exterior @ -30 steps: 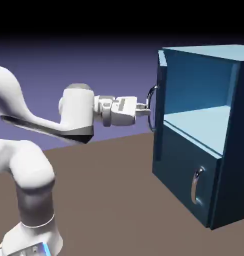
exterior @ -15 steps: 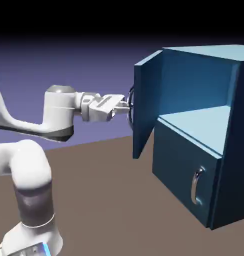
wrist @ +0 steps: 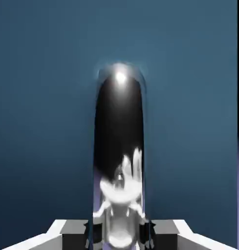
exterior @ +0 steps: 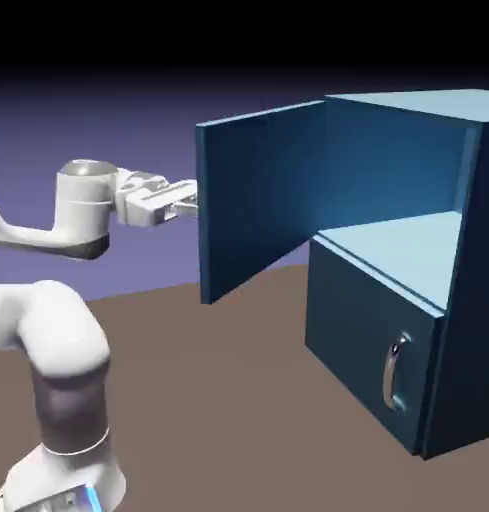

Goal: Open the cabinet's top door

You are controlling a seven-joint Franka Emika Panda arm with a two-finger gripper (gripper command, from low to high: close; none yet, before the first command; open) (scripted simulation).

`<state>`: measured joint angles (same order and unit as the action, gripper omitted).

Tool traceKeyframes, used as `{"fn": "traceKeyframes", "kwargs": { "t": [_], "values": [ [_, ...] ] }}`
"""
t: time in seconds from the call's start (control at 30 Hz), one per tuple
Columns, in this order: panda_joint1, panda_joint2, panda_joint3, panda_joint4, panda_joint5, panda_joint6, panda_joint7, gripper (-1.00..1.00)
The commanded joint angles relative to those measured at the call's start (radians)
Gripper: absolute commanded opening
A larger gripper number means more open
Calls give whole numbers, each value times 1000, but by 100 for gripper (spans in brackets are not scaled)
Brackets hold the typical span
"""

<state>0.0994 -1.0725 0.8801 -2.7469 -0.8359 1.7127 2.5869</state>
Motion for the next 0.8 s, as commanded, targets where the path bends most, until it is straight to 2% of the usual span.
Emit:
{"fn": "traceKeyframes", "kwargs": {
  "t": [0.0, 0.37, 0.77],
  "values": [
    [-22, 19, 37, 34, 29, -40, 2, -100],
    [-374, 139, 392, 432, 237, -400, 9, -100],
    [-771, 81, 647, 838, 361, -679, -58, -100]
  ]
}}
